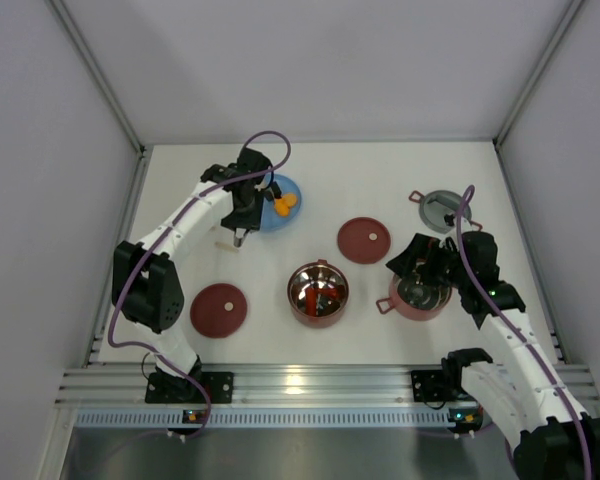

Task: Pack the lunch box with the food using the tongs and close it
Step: Pick up the fake food from the plate.

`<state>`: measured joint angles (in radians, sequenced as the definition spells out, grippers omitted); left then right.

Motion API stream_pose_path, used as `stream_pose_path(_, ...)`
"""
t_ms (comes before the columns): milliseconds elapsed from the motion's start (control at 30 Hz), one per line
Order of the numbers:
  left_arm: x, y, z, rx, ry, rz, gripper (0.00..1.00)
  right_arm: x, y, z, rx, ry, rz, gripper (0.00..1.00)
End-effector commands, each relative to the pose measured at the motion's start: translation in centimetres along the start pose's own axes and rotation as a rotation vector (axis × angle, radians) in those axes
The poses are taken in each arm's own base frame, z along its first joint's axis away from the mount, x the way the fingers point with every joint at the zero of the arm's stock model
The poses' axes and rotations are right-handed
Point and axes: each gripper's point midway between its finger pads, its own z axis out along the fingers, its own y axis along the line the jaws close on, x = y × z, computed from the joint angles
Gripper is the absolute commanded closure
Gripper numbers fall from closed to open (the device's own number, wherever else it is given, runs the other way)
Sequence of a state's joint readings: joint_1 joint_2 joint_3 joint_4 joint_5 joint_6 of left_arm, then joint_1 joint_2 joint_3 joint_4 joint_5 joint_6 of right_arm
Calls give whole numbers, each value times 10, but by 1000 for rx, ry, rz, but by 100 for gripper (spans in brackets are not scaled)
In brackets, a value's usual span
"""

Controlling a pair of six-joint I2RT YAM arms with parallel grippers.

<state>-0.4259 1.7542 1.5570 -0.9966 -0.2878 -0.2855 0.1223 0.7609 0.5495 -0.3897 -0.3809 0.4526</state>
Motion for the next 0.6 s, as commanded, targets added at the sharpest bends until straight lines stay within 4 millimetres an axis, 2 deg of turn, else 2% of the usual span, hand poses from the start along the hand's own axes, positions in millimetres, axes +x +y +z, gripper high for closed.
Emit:
stream_pose_path(0,-7,8,-14,-15,-37,-4,52,-8,3,0,-15,-23,-9,0)
stream_pose_path(233,-5,8,-12,-18,-34,0,58,-6,1,0,-10,-13,-4,0)
stream_pose_path(333,-3,9,-12,-22,-28,2,68,-6,1,0,-10,-13,-4,1)
stream_pose_path(500,-1,10,-11,-26,-23,4,69,-6,1,0,-11,-15,-5,1)
stream_pose_path(567,-1,10,-11,-27,-25,3,65,-6,1,0,-11,-15,-5,1)
